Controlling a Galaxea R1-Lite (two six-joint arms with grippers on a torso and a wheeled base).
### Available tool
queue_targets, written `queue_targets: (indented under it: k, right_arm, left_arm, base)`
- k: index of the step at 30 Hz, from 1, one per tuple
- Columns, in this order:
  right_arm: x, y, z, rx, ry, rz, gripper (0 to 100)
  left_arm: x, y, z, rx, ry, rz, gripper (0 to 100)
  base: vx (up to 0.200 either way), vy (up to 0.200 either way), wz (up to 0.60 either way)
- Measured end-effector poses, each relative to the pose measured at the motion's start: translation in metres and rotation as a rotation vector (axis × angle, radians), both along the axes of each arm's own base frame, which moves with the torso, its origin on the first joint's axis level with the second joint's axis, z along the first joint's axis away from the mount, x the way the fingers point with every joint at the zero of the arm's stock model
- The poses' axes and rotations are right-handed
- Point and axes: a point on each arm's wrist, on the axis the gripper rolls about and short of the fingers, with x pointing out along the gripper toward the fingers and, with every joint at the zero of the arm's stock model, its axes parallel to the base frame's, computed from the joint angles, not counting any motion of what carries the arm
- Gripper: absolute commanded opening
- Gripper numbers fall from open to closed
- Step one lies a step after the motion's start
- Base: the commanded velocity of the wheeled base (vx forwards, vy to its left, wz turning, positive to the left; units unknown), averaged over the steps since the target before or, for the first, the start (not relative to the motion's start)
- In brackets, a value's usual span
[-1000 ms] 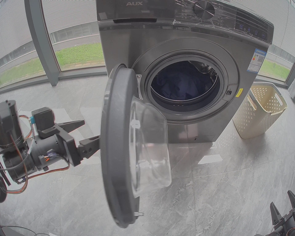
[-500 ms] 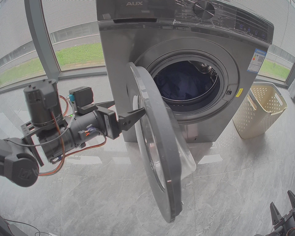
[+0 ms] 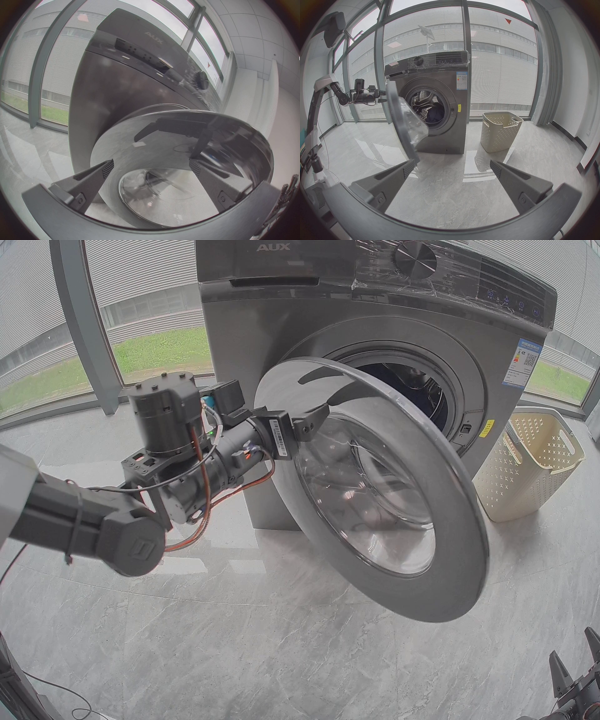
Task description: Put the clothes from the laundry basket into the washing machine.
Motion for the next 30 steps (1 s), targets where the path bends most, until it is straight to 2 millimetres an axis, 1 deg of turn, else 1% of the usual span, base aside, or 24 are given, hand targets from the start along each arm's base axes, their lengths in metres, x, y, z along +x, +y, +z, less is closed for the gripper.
queue_targets:
  k: [5, 7, 11, 14, 16, 19, 24, 26, 27, 30]
  right_arm:
    - [0.0, 0.0, 0.0, 0.0, 0.0, -0.001, 100]
    - [0.0, 0.0, 0.0, 0.0, 0.0, 0.0, 100]
    - [0.0, 0.0, 0.0, 0.0, 0.0, 0.0, 100]
    - [0.0, 0.0, 0.0, 0.0, 0.0, 0.0, 100]
    - [0.0, 0.0, 0.0, 0.0, 0.0, -0.001, 100]
    - [0.0, 0.0, 0.0, 0.0, 0.0, 0.0, 100]
    - [0.0, 0.0, 0.0, 0.0, 0.0, -0.001, 100]
    - [0.0, 0.0, 0.0, 0.0, 0.0, -0.001, 100]
    - [0.0, 0.0, 0.0, 0.0, 0.0, -0.001, 100]
    - [0.0, 0.0, 0.0, 0.0, 0.0, -0.002, 100]
  left_arm:
    - [0.023, -0.012, 0.007, -0.1, -0.041, 0.078, 100]
    - [0.029, -0.014, 0.006, -0.12, -0.038, 0.106, 100]
    - [0.035, -0.015, -0.002, -0.125, -0.02, 0.119, 100]
    - [0.031, -0.012, -0.011, -0.104, 0.012, 0.121, 100]
    - [0.023, -0.007, -0.018, -0.08, 0.045, 0.116, 100]
    - [0.003, 0.003, -0.028, -0.038, 0.098, 0.104, 100]
    - [-0.047, 0.03, -0.032, 0.015, 0.157, 0.077, 100]
    - [-0.071, 0.045, -0.029, 0.033, 0.167, 0.07, 100]
    - [-0.079, 0.05, -0.028, 0.04, 0.17, 0.067, 100]
    - [-0.112, 0.073, -0.023, 0.064, 0.173, 0.062, 100]
  base:
    - [0.0, 0.0, 0.0]
    - [0.0, 0.0, 0.0]
    - [0.0, 0.0, 0.0]
    - [0.0, 0.0, 0.0]
    - [0.0, 0.0, 0.0]
    - [0.0, 0.0, 0.0]
    - [0.0, 0.0, 0.0]
    - [0.0, 0.0, 0.0]
    - [0.0, 0.0, 0.0]
    - [0.0, 0.0, 0.0]
